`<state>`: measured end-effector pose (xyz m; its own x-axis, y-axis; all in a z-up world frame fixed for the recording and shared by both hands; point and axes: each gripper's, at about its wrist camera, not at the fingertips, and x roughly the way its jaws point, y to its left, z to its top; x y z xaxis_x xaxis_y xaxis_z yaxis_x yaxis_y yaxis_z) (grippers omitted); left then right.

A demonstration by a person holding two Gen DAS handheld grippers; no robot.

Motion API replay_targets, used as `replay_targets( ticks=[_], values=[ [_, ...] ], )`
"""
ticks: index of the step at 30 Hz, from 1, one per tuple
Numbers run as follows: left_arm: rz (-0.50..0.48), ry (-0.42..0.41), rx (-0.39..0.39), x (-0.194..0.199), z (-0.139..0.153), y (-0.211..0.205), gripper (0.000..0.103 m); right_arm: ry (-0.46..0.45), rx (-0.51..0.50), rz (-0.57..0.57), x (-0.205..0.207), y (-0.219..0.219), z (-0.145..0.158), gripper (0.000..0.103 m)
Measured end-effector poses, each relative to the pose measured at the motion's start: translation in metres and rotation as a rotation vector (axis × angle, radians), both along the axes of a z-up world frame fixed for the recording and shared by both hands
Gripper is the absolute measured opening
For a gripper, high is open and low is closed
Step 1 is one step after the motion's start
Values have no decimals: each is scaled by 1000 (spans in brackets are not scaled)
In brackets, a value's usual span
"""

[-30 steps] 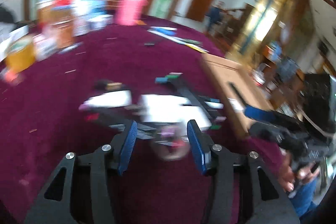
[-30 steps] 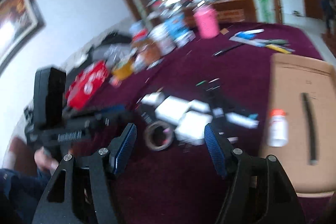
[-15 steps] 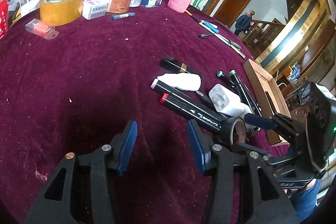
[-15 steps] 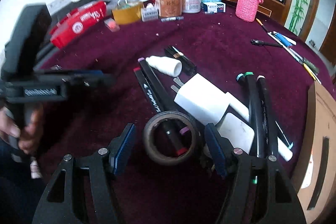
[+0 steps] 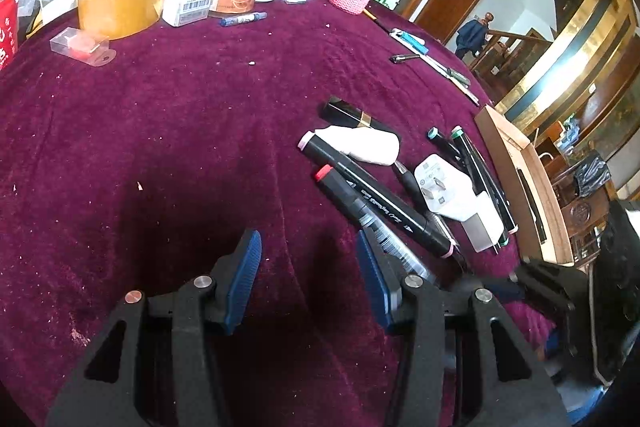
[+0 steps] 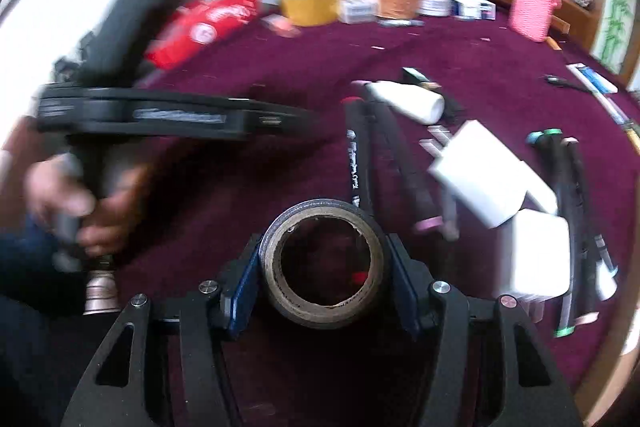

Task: Organize rigid objects
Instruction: 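Grasp the black tape roll by its rim with the right tool, then grasp the black marker with red cap with the left tool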

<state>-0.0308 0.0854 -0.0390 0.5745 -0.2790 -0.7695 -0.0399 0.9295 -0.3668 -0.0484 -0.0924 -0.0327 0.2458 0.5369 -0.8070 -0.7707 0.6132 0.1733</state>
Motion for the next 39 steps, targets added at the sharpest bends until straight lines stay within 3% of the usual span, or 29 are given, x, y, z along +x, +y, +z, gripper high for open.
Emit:
replay_targets(
  ticks=[7, 14, 18, 20, 21, 22, 27, 33, 39],
  values=[
    [-30, 47, -30, 7, -1, -13, 48, -41, 104, -134, 7, -45, 22, 53],
    [-38, 70, 98, 16, -1, -41, 49, -34, 196, -184, 6, -67, 28, 53],
    [-42, 47, 221, 20, -2, -59, 49, -37, 227, -197, 5, -73, 26, 53],
    [-67, 24, 288, 18, -3, -64, 41, -42, 235, -208, 2, -78, 27, 53],
    [-70, 19, 324, 17, -4, -65, 26, -45, 236, -216, 5, -81, 27, 53],
    [-76, 14, 359, 16, -4, -65, 19, -47, 237, -225, 5, -85, 27, 53],
    [-103, 16, 327, 10, -3, -50, 15, -45, 254, -279, 6, -106, 26, 53],
    [-110, -13, 350, 6, -3, -56, 14, -29, 276, -351, 14, -125, 23, 53],
    [-129, -57, 225, 0, 9, -49, 13, -36, 292, -412, 15, -149, 26, 53]
  ],
)
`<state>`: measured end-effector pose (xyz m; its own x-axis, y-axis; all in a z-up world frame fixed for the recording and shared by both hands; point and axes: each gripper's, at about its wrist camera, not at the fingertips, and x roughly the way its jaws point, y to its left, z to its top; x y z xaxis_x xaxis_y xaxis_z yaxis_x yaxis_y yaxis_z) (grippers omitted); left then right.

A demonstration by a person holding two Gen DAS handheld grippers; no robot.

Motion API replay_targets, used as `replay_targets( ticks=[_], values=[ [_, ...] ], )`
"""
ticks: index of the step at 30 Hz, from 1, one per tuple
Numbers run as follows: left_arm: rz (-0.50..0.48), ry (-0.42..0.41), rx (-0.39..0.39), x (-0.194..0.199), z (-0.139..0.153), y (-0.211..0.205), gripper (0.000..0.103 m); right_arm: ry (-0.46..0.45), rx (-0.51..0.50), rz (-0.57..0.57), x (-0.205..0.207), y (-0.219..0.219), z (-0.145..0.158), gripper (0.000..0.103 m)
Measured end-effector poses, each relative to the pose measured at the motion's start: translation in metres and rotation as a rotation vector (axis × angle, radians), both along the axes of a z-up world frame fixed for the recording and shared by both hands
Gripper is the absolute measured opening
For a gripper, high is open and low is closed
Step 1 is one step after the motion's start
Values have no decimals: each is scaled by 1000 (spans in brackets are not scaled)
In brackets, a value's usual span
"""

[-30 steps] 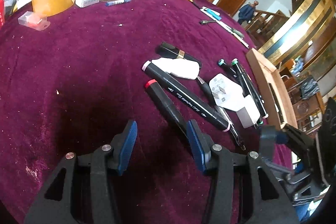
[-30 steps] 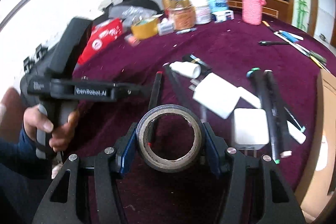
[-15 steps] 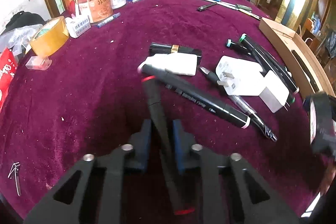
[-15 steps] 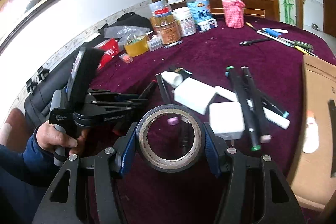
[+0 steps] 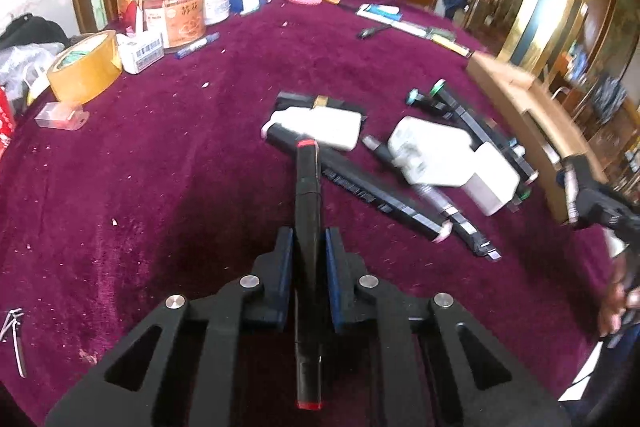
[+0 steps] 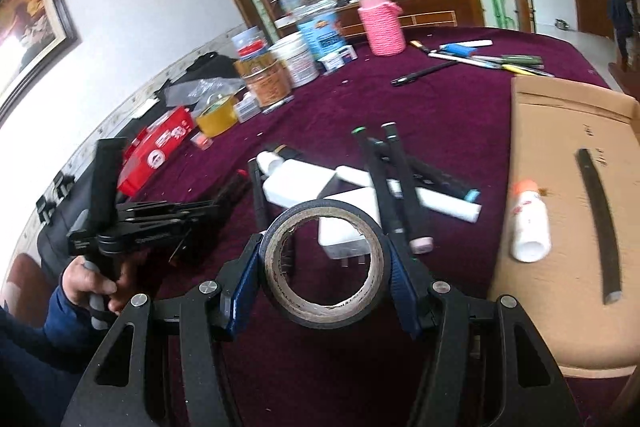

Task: Organize rigid objects
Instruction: 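Grasp the black marker with red cap with the left tool, then place the tape roll in the tray with the right tool while the left tool lays the red-cap marker there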

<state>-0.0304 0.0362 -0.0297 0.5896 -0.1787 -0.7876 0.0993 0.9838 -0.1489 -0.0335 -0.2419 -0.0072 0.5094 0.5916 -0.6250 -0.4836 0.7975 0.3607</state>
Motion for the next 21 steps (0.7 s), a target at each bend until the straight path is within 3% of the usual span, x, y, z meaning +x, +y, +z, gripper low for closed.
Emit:
replay_targets(
  ticks=[8, 16, 21],
  values=[
    [-103, -28, -96, 3, 29, -32, 13, -14, 36, -110, 5, -42, 10, 53],
    [-296, -32, -170, 13, 54, -111, 13, -34, 39, -274, 9, -101, 27, 53],
    [-395, -20, -189, 23, 61, -171, 13, 11, 28, -398, 20, -138, 25, 53]
  ],
)
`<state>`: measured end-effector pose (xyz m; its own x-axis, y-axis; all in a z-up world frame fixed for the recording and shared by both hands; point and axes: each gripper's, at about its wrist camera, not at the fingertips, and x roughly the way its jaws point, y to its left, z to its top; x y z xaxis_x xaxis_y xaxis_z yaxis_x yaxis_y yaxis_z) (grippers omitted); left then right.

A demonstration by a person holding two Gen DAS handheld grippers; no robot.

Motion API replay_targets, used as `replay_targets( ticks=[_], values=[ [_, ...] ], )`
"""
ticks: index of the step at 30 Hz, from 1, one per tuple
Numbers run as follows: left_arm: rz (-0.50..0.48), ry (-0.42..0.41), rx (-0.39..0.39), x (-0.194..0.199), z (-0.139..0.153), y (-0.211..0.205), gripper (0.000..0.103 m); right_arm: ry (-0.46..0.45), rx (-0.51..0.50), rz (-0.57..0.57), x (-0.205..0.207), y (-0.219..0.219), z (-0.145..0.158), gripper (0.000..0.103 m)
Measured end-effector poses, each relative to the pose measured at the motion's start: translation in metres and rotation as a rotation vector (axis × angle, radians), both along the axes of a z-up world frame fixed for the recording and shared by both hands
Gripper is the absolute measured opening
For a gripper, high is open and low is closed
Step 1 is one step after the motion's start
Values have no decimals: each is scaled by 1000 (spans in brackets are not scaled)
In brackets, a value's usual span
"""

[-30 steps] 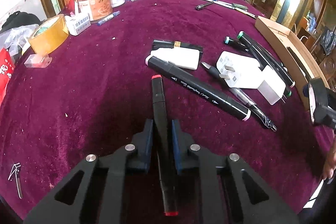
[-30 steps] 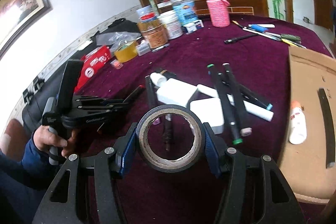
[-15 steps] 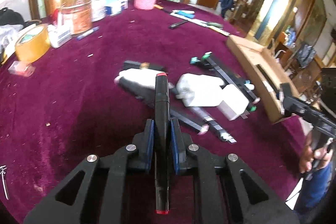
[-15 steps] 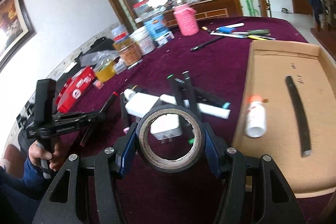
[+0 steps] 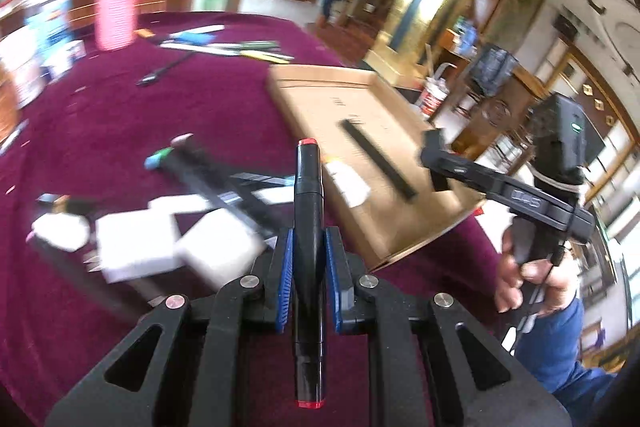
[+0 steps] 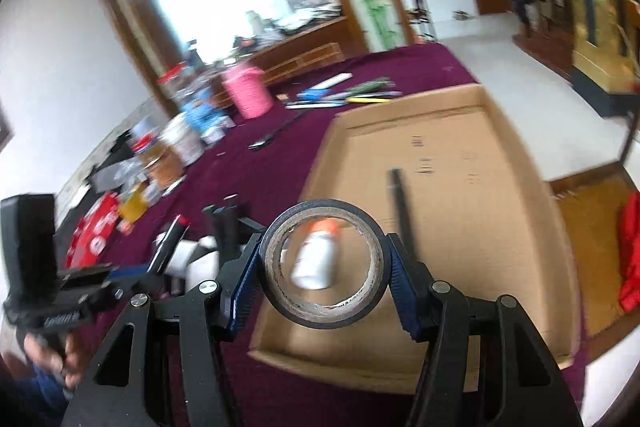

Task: Organize rigid objects
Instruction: 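Place the tape roll in the tray with the right tool while the left tool lays the red-cap marker there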

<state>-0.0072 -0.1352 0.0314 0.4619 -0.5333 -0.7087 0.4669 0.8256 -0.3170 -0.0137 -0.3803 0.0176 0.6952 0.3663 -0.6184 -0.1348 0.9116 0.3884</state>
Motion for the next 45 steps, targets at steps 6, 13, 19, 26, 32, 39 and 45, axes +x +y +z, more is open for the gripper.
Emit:
replay_targets(
  ticks=[6, 13, 19, 26, 32, 39, 45],
  values=[
    [-67, 47, -12, 17, -5, -64, 13, 55, -78, -133, 20, -31, -7, 53],
    [-85, 91, -6, 32, -25, -109, 13, 113, -44, -174, 26, -49, -32, 53],
    [-27, 93, -8, 55, -35, -119, 13, 109, -63, -170, 29, -46, -35, 53],
    [-29, 78, 36, 59, -50, -129, 13, 116, -84, -161, 34, -45, -40, 53],
    [-26, 32, 59, 59, -51, -130, 13, 111, -129, -169, 33, -41, -40, 53],
    [-19, 16, 62, 60, -53, -128, 13, 112, -89, -172, 30, -45, -39, 54],
    [-19, 11, 60, 58, -51, -127, 13, 83, -43, -173, 26, -49, -35, 56]
  ],
)
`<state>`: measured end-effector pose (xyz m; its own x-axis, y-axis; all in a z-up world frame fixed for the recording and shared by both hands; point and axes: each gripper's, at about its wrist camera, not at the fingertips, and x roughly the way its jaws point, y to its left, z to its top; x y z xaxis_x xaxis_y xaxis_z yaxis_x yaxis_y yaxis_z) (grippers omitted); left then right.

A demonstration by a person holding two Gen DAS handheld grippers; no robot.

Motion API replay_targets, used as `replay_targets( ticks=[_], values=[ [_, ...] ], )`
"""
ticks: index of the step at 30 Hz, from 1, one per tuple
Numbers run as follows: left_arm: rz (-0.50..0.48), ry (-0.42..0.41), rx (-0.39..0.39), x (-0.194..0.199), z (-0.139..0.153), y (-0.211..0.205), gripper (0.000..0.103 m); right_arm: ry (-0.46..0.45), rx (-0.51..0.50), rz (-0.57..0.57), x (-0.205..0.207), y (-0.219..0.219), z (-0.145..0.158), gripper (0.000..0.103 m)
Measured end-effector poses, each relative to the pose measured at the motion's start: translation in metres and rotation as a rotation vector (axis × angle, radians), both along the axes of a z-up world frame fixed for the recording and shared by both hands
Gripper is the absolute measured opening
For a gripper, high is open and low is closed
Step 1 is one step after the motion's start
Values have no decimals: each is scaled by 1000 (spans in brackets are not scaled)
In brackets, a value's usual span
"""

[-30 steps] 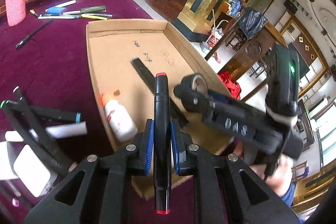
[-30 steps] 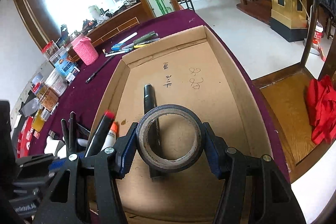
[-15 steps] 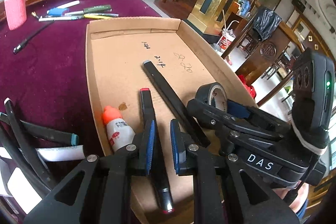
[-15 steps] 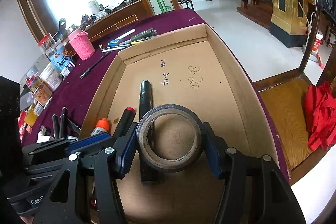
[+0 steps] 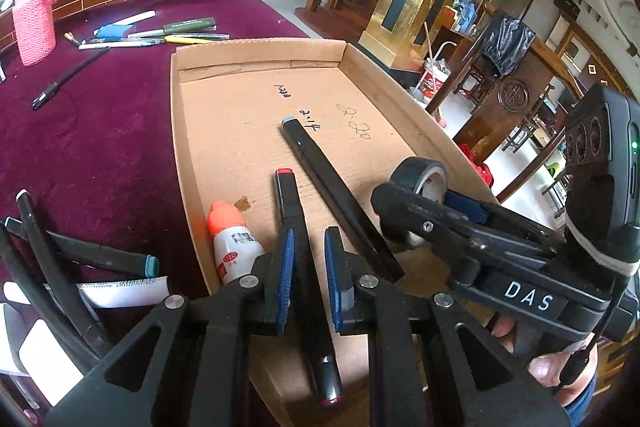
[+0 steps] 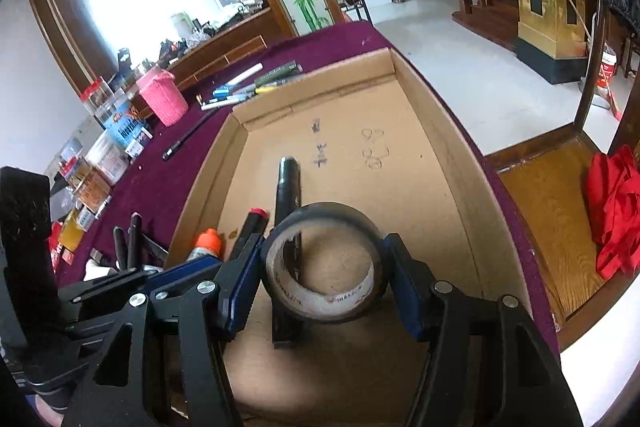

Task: Organize rigid objects
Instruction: 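Place the tape roll in the tray with the right tool while the left tool lays the red-cap marker there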

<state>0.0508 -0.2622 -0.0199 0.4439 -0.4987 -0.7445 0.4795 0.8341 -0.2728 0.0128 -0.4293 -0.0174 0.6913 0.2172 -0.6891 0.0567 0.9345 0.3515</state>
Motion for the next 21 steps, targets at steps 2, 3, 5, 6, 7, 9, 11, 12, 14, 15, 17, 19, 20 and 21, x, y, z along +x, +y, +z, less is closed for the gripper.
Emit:
replay_targets(
  ticks=[2, 3, 5, 6, 7, 9, 11, 12, 14, 15, 17, 19, 20, 21],
  values=[
    [-1, -1, -1, -2, 2, 1, 13, -23, 5, 3, -1, 0, 3, 60],
    [1, -2, -1, -3, 2, 1, 13, -34, 8, 3, -2, 1, 4, 61],
    [0, -1, 0, -4, 4, 3, 13, -51, 7, -1, -3, 2, 7, 61],
    [1, -1, -4, -5, 5, 4, 13, -61, 9, -3, -4, 2, 8, 61],
    [0, -2, -10, -7, 7, 5, 13, -73, 14, -5, -5, 1, 9, 62],
    [-2, -9, -11, -10, 10, 6, 13, -84, 19, -7, -5, 0, 11, 62],
    [-3, -11, -11, -12, 11, 7, 13, -98, 21, -7, -6, 0, 12, 63],
    [-6, -8, -9, -14, 12, 7, 13, -102, 20, -6, -6, 0, 12, 63],
    [-9, -5, -6, -17, 13, 9, 13, -107, 19, -7, -6, 0, 12, 63],
    [-9, -4, -7, -18, 14, 10, 13, -111, 20, -8, -6, 0, 12, 63],
    [-10, -1, -10, -22, 17, 12, 13, -125, 17, -14, -7, -2, 14, 63],
    [-11, -2, -17, -26, 22, 17, 13, -142, 10, -24, -10, -3, 16, 63],
    [-10, -5, -23, -28, 25, 20, 13, -152, 10, -29, -12, -5, 17, 63],
    [-7, -11, -29, -31, 30, 25, 13, -160, 15, -30, -12, -5, 18, 64]
  ],
)
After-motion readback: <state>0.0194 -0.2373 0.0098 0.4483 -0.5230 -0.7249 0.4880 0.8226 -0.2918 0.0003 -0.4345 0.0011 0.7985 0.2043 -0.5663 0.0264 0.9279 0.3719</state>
